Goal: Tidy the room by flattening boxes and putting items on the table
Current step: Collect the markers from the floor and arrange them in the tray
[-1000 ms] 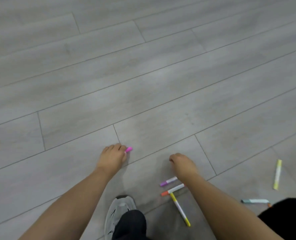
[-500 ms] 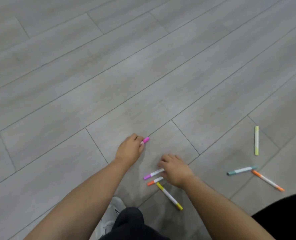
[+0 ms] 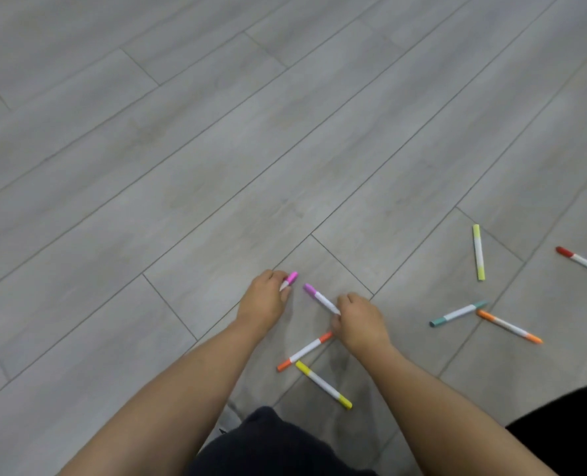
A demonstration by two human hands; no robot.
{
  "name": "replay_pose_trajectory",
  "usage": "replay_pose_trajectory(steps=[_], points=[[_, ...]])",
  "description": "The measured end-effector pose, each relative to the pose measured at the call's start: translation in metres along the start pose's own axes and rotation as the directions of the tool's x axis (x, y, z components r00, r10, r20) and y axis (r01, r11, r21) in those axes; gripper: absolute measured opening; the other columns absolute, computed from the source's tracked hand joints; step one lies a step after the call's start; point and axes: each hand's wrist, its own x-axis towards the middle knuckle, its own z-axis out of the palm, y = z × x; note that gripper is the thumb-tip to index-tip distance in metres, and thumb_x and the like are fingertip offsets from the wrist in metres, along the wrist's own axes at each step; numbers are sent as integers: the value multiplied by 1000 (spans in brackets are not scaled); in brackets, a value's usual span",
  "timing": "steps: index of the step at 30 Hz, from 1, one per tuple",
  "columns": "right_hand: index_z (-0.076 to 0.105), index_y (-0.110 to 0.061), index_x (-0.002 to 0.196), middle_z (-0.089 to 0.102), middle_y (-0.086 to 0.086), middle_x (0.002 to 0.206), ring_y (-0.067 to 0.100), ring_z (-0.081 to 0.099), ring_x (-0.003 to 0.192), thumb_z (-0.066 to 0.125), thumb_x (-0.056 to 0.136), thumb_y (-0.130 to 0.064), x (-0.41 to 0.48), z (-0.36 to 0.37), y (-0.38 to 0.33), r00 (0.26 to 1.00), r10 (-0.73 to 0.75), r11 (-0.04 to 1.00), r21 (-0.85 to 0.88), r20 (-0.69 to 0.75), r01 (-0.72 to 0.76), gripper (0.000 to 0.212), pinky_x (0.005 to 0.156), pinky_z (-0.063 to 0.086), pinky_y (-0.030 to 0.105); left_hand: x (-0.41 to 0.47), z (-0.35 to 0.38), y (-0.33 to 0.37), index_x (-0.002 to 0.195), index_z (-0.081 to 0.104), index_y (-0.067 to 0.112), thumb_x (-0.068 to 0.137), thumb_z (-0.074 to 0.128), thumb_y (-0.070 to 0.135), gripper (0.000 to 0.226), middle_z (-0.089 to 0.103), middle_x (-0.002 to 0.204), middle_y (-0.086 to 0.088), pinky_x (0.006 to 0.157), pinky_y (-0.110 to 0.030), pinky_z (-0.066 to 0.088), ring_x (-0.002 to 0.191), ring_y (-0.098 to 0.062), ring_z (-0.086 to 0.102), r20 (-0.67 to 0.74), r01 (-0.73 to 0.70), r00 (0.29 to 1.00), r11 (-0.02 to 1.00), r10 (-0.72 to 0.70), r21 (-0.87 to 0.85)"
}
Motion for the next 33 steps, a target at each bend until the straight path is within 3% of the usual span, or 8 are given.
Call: replay_pose_trajectory(steps=[3, 7, 10, 12, 16, 21, 27, 33], points=[[64, -10, 86, 62, 11, 86, 34, 60, 80, 66, 75, -23, 3, -7, 0, 996, 79, 994, 84, -45, -75, 16, 64, 46, 36, 6, 7, 17, 118, 66, 13, 96, 57, 26, 27, 60, 105, -10, 83, -34, 46, 98, -27, 57, 25, 20, 999, 999, -19, -32], [64, -11, 73, 60, 9, 71, 32, 60, 62, 76, 63, -20, 0, -6, -6, 989, 116, 988, 117, -92, -105, 18, 52, 45, 33, 14, 17, 34, 114, 64, 13, 97, 53, 24, 24, 61, 105, -10, 81, -31, 43, 100, -25, 56, 42, 63, 997, 994, -60, -85], [65, -10, 88, 60, 11, 86, 35, 61, 72, 67, 77, -24, -6, -5, -9, 989, 133, 981, 150, -69, -121, 18, 61, 47, 37, 13, 20, 42, 114, 63, 12, 97, 52, 20, 21, 61, 106, -10, 79, -26, 39, 100, -24, 56, 60, 99, 994, 989, -93, -113], [62, -12, 96, 58, 9, 94, 34, 59, 78, 61, 84, -25, -10, -5, -9, 990, 131, 980, 158, -50, -122, 18, 66, 46, 38, 9, 19, 43, 117, 62, 13, 98, 51, 18, 23, 59, 110, -10, 85, -31, 44, 101, -25, 56, 77, 85, 994, 992, -78, -94], [61, -12, 94, 55, 9, 95, 32, 56, 82, 63, 83, -16, -17, -2, 4, 997, 68, 992, 109, -44, -63, 12, 65, 38, 35, 3, 7, 29, 122, 62, 19, 99, 51, 21, 26, 54, 108, -7, 80, -39, 50, 96, -26, 54, 68, 29, 997, 998, -32, 57], [62, -13, 99, 54, 8, 99, 29, 52, 94, 62, 84, -10, -5, 2, 3, 988, -143, 988, 46, -59, 146, 15, 76, 44, 38, 6, -1, 19, 125, 66, 17, 95, 58, 17, 31, 58, 108, -8, 82, -39, 51, 96, -26, 56, 73, -121, 991, 986, 113, 113], [67, -14, 102, 59, 5, 92, 28, 57, 86, 70, 79, -12, -19, 9, 20, 990, -74, 994, 71, -122, 84, 23, 72, 46, 36, -4, 16, 27, 121, 68, 17, 94, 60, 20, 28, 58, 100, -8, 73, -42, 51, 88, -29, 55, 130, -257, 963, 952, 237, 167], [65, -19, 100, 61, 2, 93, 25, 58, 86, 69, 78, -17, -58, 22, 37, 969, -223, 973, 38, -107, 228, 22, 75, 49, 34, -7, 32, 38, 124, 62, 19, 92, 62, 33, 35, 59, 111, -6, 75, -41, 50, 94, -27, 54, 244, -460, 881, 852, 404, 251]])
